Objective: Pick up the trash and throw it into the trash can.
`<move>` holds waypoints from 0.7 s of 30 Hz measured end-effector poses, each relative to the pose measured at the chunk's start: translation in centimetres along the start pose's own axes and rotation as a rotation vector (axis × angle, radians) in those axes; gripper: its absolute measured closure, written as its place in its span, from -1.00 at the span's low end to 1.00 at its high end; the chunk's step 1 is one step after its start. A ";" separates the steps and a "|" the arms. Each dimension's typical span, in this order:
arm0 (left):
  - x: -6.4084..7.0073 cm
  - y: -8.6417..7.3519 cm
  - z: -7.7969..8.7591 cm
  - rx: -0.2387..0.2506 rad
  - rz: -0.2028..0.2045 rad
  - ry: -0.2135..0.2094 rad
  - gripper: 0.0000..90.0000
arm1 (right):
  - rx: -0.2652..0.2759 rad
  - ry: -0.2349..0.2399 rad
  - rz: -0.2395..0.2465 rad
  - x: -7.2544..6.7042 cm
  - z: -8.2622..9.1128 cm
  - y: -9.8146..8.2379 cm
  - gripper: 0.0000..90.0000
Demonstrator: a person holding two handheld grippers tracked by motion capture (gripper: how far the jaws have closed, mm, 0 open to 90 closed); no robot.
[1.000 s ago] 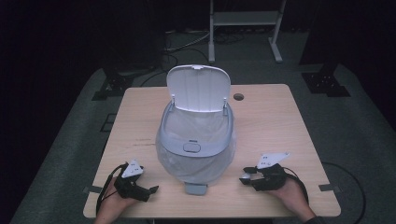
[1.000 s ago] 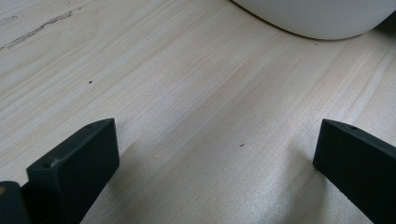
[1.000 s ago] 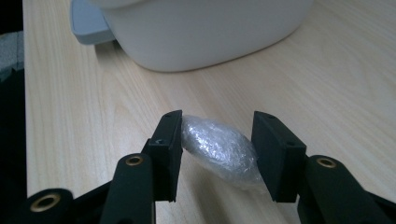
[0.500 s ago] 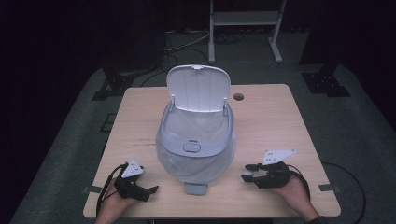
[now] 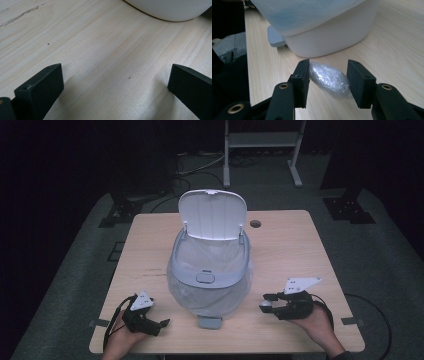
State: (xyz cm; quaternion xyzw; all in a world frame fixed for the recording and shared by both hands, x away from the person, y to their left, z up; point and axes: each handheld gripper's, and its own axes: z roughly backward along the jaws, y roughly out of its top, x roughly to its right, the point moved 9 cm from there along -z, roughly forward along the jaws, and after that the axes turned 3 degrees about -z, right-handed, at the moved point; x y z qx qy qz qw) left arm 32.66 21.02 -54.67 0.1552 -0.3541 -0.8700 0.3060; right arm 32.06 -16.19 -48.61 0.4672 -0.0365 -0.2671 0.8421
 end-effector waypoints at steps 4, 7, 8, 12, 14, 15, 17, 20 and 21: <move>0.0 0.0 0.0 0.000 -0.001 0.000 -1.00 | 0.008 0.004 -0.001 -0.1 0.3 0.4 0.18; 0.0 0.0 0.0 0.000 -0.001 0.000 -1.00 | 0.012 0.007 0.001 -0.2 0.4 0.6 0.18; 0.0 0.0 0.0 0.000 0.000 0.000 -1.00 | 0.016 0.007 0.003 -0.2 0.4 0.7 0.18; 0.0 0.0 0.0 0.000 0.000 0.000 -1.00 | 0.023 0.010 0.006 -0.2 0.7 1.2 0.18; 0.0 0.0 0.0 0.000 0.000 0.000 -1.00 | 0.030 0.012 0.005 -0.2 0.9 1.4 0.18; 0.0 0.0 0.0 0.000 0.001 0.000 -1.00 | 0.033 0.012 0.006 -0.2 0.9 1.5 0.18; 0.0 0.0 0.0 0.000 0.000 0.000 -1.00 | 0.034 0.014 0.006 -0.2 1.0 1.7 0.18; 0.0 0.0 0.0 0.000 -0.002 0.000 -1.00 | 0.042 0.026 0.004 -0.4 1.3 2.0 0.18; 0.0 0.0 0.0 -0.001 -0.002 0.000 -1.00 | 0.046 0.024 0.008 -0.5 1.4 2.1 0.18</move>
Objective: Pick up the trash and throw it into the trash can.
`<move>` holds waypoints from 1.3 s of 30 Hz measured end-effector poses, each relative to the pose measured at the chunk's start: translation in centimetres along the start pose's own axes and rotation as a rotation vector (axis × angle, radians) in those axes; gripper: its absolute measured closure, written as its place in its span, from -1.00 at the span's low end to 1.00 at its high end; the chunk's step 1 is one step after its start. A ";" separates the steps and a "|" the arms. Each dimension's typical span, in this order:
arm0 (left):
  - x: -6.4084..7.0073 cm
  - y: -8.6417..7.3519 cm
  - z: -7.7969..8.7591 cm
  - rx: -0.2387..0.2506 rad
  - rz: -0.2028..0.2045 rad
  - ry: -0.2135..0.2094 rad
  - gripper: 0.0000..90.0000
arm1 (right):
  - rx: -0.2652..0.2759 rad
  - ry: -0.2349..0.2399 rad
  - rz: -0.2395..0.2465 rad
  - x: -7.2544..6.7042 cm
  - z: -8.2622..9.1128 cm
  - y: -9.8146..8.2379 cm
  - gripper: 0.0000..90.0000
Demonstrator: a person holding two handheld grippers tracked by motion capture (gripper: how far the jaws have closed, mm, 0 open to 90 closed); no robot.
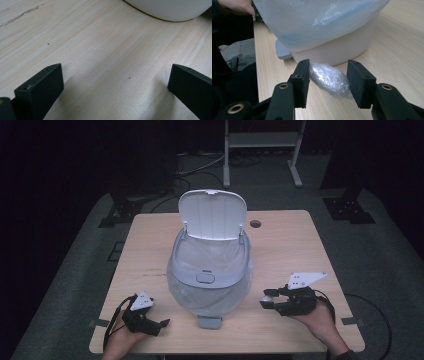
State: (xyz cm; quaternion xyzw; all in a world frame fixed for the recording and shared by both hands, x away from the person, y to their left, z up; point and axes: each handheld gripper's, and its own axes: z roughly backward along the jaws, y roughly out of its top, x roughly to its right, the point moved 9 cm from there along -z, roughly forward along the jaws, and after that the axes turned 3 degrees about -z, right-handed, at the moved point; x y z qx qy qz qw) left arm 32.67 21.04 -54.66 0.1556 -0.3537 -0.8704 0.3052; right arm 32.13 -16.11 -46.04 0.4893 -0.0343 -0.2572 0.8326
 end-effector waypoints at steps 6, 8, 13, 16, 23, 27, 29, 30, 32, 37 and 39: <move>0.0 0.0 0.0 -0.002 0.000 -0.001 -1.00 | 0.016 0.003 0.006 -0.1 0.4 0.9 0.18; 0.0 0.0 0.0 -0.002 0.000 -0.001 -1.00 | 0.023 0.005 0.005 -0.2 0.6 1.1 0.18; 0.0 0.0 0.0 -0.002 0.000 -0.001 -1.00 | 0.032 0.008 0.007 -0.2 0.9 1.7 0.18; 0.0 0.0 0.0 -0.002 0.000 -0.001 -1.00 | 0.039 0.009 0.009 -0.2 1.2 2.1 0.18; 0.0 0.0 0.0 -0.002 0.000 -0.001 -1.00 | 0.051 0.015 0.016 -0.3 1.7 3.1 0.18; 0.0 0.0 0.0 -0.002 0.000 -0.001 -1.00 | 0.060 0.017 0.022 -0.4 2.1 3.6 0.18; 0.0 0.0 0.0 -0.002 0.000 -0.001 -1.00 | 0.065 0.014 0.020 -0.4 2.3 3.8 0.18; 0.0 0.0 0.0 -0.002 0.000 -0.001 -1.00 | 0.068 0.016 0.022 -0.4 2.4 4.0 0.18; 0.0 0.0 0.0 -0.002 0.000 -0.001 -1.00 | 0.074 0.015 0.026 -0.5 2.6 4.3 0.18; 0.0 0.0 0.0 -0.002 0.000 -0.001 -1.00 | 0.092 0.017 0.036 -0.6 3.2 5.2 0.18; 0.0 0.0 0.0 -0.002 0.000 -0.001 -1.00 | 0.099 0.019 0.037 -0.7 3.4 5.6 0.18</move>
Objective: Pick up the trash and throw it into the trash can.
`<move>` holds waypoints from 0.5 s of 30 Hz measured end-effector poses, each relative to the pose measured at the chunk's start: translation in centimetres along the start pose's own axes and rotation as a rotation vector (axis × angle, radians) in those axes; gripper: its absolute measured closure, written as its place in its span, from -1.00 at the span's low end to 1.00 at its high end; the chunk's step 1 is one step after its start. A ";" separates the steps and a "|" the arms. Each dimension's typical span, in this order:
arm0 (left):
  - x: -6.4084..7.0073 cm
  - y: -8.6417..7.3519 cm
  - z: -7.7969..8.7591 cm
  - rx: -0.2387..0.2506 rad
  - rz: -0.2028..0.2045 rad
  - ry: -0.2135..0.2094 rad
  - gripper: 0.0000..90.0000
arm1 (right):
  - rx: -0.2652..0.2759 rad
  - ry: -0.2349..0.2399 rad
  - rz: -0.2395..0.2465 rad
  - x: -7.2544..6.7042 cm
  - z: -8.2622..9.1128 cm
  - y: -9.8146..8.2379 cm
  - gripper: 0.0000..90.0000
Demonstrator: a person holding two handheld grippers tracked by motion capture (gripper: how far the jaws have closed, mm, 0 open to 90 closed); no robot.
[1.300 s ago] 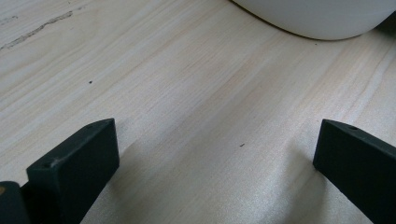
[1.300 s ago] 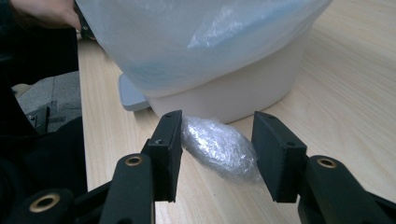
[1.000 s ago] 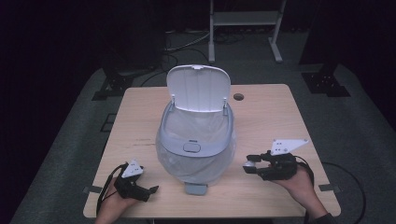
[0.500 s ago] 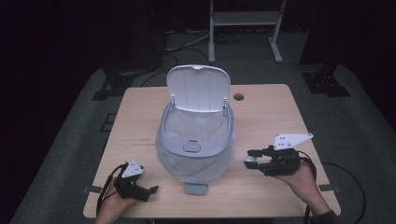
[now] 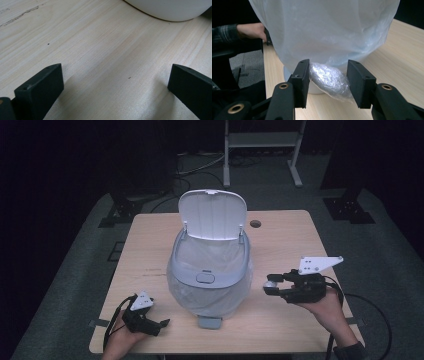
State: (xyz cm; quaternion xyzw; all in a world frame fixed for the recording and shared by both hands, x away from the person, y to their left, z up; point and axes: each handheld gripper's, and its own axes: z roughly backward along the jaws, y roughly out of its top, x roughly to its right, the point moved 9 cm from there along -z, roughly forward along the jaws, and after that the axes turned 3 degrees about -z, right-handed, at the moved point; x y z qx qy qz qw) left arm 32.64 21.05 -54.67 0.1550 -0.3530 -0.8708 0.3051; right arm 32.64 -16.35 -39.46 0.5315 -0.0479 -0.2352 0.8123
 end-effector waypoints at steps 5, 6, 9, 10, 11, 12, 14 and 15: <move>0.0 0.0 0.0 0.000 0.000 0.000 -1.00 | 0.024 0.003 0.011 -0.2 0.5 1.2 0.18; 0.0 0.0 0.0 0.000 0.000 0.000 -1.00 | 0.027 0.003 0.012 -0.3 0.6 1.4 0.18; 0.0 0.0 0.0 0.000 0.000 0.000 -1.00 | 0.035 0.005 0.016 -0.4 0.9 2.2 0.18; 0.0 0.0 0.0 0.000 0.001 0.000 -1.00 | 0.039 0.006 0.015 -0.5 0.9 2.4 0.18; 0.0 0.0 0.0 0.000 0.000 0.000 -1.00 | 0.041 0.008 0.016 -0.5 1.0 2.6 0.18; 0.0 0.0 0.0 0.000 0.000 0.000 -1.00 | 0.045 0.008 0.019 -0.6 1.0 2.8 0.18; 0.0 0.0 0.0 0.000 0.000 0.000 -1.00 | 0.051 0.012 0.023 -0.8 1.1 3.3 0.18; 0.0 0.0 0.0 0.000 0.000 0.000 -1.00 | 0.054 0.014 0.026 -0.9 1.1 3.5 0.18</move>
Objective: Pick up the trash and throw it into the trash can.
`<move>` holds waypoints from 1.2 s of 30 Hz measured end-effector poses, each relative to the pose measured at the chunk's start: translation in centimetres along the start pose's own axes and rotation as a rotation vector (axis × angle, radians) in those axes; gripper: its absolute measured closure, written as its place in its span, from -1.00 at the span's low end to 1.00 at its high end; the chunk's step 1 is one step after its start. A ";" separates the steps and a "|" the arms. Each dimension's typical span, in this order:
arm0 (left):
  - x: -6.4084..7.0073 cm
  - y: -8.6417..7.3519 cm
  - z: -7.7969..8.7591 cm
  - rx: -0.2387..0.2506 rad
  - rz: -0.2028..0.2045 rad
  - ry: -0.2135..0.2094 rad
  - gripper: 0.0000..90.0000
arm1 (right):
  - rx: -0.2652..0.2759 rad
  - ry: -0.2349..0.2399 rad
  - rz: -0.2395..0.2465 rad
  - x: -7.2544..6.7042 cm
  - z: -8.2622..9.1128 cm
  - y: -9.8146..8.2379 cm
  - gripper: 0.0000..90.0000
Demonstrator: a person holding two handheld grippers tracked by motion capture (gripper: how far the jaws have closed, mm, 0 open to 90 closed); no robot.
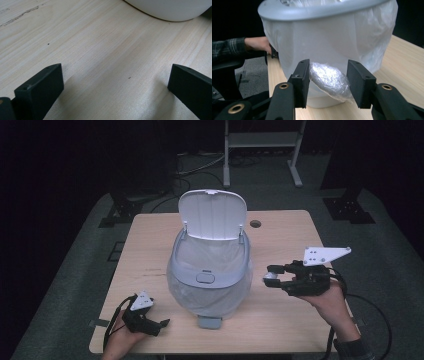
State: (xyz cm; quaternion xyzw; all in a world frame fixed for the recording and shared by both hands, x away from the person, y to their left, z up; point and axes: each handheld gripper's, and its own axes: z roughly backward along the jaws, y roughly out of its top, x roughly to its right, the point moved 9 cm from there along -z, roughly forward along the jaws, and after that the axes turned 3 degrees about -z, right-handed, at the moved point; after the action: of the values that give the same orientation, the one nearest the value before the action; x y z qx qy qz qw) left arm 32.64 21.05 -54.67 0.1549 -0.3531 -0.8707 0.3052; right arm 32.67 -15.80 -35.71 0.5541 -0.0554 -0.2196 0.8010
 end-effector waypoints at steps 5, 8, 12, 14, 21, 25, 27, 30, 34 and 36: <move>0.0 0.0 0.0 0.000 0.000 0.000 -1.00 | 0.013 0.003 0.016 -0.3 0.1 1.2 0.18; 0.0 0.0 0.0 0.001 0.000 0.001 -1.00 | 0.020 0.000 0.023 -0.4 0.2 2.1 0.18; 0.0 0.0 0.0 0.002 0.000 0.000 -1.00 | 0.028 0.008 0.038 -0.7 0.3 3.4 0.18; 0.0 0.0 0.0 0.002 0.000 0.000 -1.00 | 0.033 0.014 0.045 -0.9 0.3 4.0 0.18; 0.0 0.0 0.0 0.002 0.000 0.000 -1.00 | 0.043 0.023 0.061 -1.5 0.0 5.7 0.18; 0.0 0.0 0.0 0.002 0.000 0.000 -1.00 | 0.054 0.034 0.072 -1.8 -0.5 6.8 0.18; 0.0 0.0 0.0 0.001 0.000 0.001 -1.00 | 0.058 0.039 0.076 -1.9 -0.7 7.3 0.18; 0.0 0.0 0.0 0.002 0.000 0.000 -1.00 | 0.060 0.042 0.082 -2.1 -1.0 8.0 0.18; 0.0 0.0 0.0 0.002 0.000 0.000 -1.00 | 0.065 0.047 0.093 -2.2 -1.6 9.0 0.18; 0.0 0.0 0.0 0.002 0.001 0.000 -1.00 | 0.069 0.052 0.092 -2.3 -1.9 9.4 0.18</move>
State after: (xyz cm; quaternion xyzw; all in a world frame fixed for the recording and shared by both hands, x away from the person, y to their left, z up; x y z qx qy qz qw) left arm 32.65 21.03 -54.67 0.1553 -0.3539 -0.8703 0.3054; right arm 33.96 -10.53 -27.49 0.5838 -0.0674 -0.1658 0.7919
